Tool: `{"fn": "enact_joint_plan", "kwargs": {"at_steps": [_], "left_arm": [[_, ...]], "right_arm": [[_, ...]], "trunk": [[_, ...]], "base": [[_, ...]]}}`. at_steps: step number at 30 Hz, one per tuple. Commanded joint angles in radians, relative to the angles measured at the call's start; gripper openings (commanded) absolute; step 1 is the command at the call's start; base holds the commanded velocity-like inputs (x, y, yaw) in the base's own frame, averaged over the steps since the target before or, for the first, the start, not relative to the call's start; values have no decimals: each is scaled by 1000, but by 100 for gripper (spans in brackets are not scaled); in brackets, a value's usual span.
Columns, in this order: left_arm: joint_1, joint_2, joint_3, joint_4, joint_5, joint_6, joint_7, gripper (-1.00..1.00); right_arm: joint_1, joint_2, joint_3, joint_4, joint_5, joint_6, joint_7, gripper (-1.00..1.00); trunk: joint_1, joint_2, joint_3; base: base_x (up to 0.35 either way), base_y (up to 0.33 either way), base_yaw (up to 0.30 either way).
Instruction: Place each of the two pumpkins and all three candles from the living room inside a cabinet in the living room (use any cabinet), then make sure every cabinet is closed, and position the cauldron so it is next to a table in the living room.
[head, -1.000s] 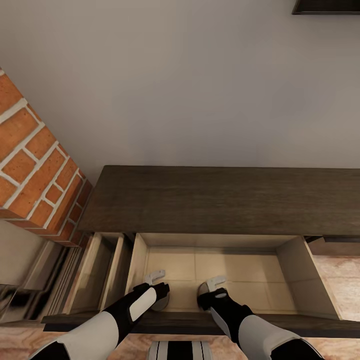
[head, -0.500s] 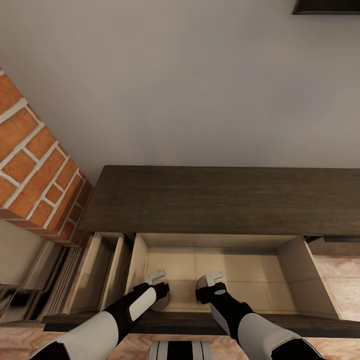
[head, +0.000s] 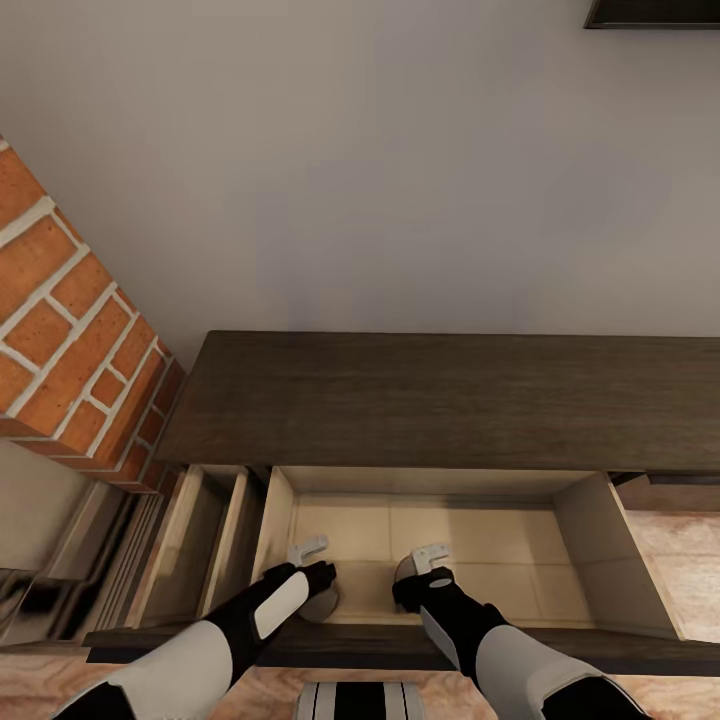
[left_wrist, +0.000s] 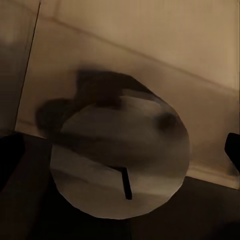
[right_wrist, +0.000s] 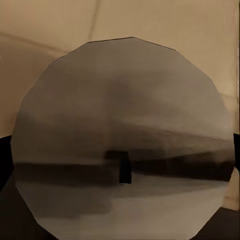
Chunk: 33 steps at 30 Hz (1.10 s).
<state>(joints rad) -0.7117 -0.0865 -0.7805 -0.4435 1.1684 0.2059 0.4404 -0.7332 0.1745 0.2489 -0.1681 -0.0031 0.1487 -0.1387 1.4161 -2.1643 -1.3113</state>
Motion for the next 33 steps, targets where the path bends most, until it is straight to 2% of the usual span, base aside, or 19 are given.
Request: {"fn": "enact_joint_plan", "kwargs": {"at_steps": [1, 4, 14, 28, 33], "left_arm": [[0, 2, 2, -6, -1, 1, 0, 100], [0, 13, 5, -23, -2, 1, 1, 100], [0, 14, 4, -79, -1, 3, 1, 100], [0, 14, 5, -84, -3, 1, 3, 100], [0, 14, 5, -84, -3, 2, 3, 100]], "right_arm": [[1, 0, 0, -1, -2, -1, -2, 100], [1, 0, 0, -2, -2, -1, -4, 100], [2, 0, 0, -2, -2, -1, -4, 100], [7, 0, 0, 1, -2, 0, -4, 100], [8, 0, 1, -1, -2, 0, -5, 100]], "trunk": [[0, 0, 0], [-11, 21, 9], [-50, 91, 41], [-50, 91, 41], [-69, 126, 56]], "base": [[0, 0, 0], [0, 0, 0], [0, 0, 0], [0, 0, 0], [0, 0, 0]]}}
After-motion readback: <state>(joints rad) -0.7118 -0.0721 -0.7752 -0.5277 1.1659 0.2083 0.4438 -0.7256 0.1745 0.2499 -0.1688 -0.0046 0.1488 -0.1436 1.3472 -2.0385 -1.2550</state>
